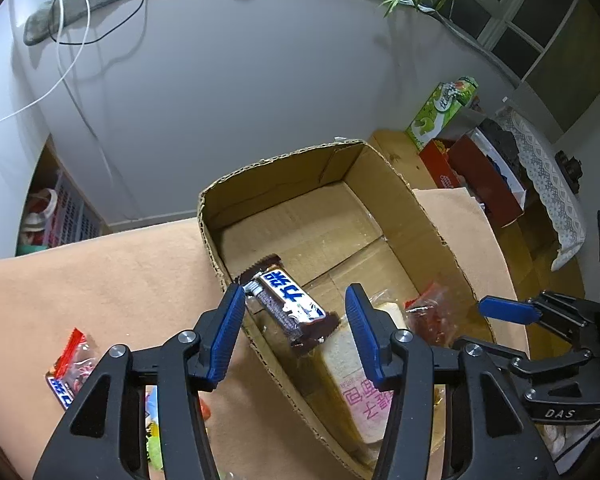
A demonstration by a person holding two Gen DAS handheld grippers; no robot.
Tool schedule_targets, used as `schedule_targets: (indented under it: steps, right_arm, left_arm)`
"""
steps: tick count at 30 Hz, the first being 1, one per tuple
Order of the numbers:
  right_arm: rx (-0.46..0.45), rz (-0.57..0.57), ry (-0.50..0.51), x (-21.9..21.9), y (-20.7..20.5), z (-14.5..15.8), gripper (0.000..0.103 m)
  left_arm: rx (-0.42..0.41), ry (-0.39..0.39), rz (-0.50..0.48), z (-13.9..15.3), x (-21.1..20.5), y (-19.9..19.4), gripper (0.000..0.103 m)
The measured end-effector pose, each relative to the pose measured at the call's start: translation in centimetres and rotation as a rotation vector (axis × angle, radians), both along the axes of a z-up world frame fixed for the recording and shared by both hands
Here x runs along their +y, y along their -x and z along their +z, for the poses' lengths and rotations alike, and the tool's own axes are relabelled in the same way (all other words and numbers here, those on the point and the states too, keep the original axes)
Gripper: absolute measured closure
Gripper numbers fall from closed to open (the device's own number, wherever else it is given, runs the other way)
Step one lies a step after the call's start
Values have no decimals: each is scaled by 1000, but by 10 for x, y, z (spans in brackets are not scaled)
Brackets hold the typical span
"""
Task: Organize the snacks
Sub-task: 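Open both grippers to drop the chocolate bar and jerky pack in the box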
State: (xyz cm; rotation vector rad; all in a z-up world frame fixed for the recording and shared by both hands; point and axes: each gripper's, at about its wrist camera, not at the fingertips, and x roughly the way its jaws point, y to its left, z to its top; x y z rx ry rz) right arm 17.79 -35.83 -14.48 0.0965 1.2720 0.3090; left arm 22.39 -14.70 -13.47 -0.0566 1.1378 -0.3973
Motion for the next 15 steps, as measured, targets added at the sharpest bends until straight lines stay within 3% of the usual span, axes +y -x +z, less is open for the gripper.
schedule_targets:
  steps: [15]
  right_arm:
    - [-33, 53, -22, 28, 11, 21, 39]
  left_arm:
    - [-37, 22, 41, 20, 28, 17, 52]
